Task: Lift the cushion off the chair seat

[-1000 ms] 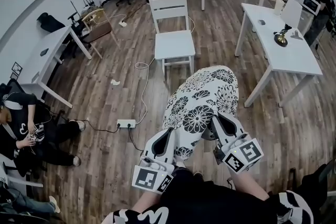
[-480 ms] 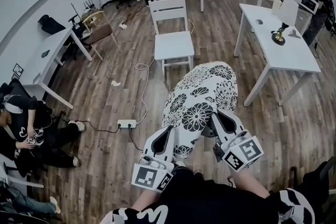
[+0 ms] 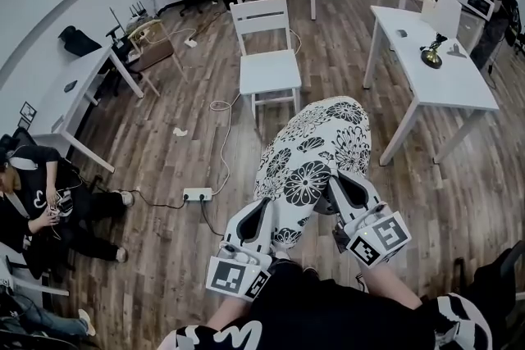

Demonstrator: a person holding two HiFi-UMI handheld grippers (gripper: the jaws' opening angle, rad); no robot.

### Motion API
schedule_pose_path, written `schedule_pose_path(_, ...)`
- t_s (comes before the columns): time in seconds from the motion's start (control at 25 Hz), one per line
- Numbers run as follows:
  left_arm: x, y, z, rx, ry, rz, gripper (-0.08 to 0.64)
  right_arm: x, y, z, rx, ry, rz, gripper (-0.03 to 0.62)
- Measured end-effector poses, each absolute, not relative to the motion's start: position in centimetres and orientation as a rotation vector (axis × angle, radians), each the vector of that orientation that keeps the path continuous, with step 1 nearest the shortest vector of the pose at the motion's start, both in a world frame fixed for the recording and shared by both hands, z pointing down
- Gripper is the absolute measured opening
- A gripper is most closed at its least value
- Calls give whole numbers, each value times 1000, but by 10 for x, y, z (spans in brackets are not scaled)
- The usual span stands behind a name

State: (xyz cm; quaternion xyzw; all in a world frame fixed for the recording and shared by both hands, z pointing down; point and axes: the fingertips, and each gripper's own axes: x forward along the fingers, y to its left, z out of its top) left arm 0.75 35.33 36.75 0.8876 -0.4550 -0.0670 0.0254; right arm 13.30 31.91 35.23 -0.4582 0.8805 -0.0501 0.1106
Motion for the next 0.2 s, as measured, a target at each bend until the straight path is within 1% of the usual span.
schedule_pose_path(0.2, 4, 359, 367, 2741, -1401, -198, 0, 129, 324, 353, -1351, 2592, -158, 32)
